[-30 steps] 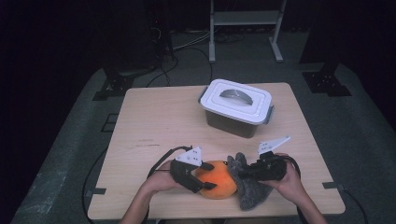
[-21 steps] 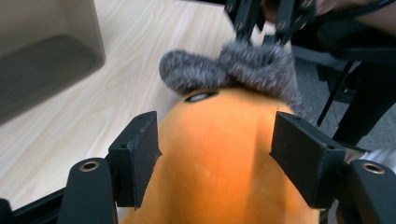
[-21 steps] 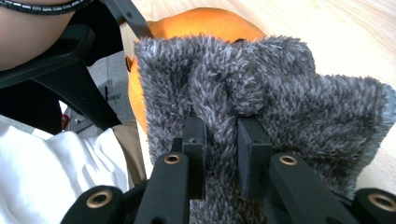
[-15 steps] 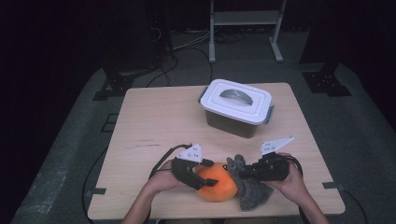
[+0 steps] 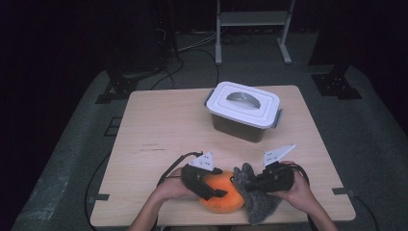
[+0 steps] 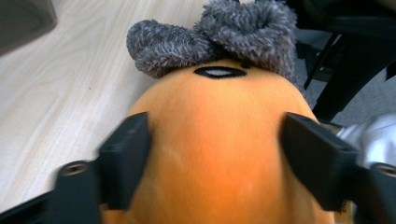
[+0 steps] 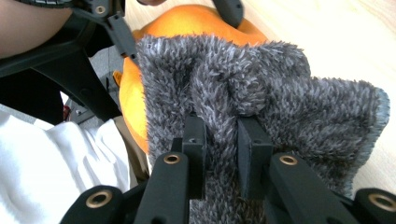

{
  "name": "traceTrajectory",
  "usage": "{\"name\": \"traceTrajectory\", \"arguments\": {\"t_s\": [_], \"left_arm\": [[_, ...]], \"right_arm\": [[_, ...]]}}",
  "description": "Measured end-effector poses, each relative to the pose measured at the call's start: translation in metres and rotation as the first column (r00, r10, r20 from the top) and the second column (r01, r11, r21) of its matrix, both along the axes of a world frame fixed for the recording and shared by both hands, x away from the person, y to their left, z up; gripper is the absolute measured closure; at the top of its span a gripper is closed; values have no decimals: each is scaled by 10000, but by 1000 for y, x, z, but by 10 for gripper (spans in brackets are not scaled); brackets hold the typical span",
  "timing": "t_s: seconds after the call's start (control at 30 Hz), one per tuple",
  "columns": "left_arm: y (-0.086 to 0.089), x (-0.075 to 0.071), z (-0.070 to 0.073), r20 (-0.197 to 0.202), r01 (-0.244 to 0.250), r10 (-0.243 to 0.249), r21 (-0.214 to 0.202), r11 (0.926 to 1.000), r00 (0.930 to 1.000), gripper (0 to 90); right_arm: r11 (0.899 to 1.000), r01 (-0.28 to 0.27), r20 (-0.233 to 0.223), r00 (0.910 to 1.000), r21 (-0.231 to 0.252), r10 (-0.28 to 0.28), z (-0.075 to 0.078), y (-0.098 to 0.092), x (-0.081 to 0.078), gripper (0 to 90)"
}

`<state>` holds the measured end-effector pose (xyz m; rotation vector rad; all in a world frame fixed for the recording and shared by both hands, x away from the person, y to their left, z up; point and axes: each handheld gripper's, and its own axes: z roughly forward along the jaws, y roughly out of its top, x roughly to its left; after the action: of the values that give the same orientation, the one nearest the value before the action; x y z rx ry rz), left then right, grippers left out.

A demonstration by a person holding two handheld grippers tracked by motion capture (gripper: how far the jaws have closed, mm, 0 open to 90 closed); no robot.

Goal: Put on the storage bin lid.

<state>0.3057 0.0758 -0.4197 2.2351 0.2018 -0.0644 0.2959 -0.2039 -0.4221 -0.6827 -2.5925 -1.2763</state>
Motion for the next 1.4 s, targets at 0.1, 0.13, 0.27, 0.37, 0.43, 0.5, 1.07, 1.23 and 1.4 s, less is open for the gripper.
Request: {"name": "traceTrajectory", "arguments": {"t_s": [0.1,0.13,0.27,0.37,0.43,0.5,1.07,1.23,1.4], "left_arm": [[0,-2,-1,58,8,-8,-41,10000,10000,361],[0,-2,-2,52,-8,9,-68,10000,10000,364],[2,-1,-2,30,-81,81,-111,9999,10000,358],[3,0,-1,13,-192,192,-164,9997,9998,343],[3,-1,-1,48,-195,196,-176,9997,9998,338],[2,-1,1,140,-190,192,-131,9997,9997,331],[3,-4,6,543,-166,185,-363,9992,9984,385],[2,-4,6,456,-91,107,-354,9993,9989,320],[-1,-3,3,284,-185,193,-282,9994,9994,167]], "right_arm": [[9999,-19,-55,10000,-107,18,-1,-3,0,749],[9998,-28,-59,10000,-183,27,-1,-5,1,749],[9967,272,-51,9996,-770,-277,-7,-15,1,750],[9921,728,-14,9973,-1025,-733,-9,-30,2,751],[9893,1120,-38,9936,-931,-1129,-8,-44,2,750],[9817,1636,155,9865,-976,-1629,-5,-61,2,750],[9203,3601,404,9328,-1529,-3582,-21,-115,7,718],[9199,3463,346,9376,-1840,-3460,-30,-105,8,655],[9278,3484,411,9373,-1334,-3461,-29,-104,7,552]]}}
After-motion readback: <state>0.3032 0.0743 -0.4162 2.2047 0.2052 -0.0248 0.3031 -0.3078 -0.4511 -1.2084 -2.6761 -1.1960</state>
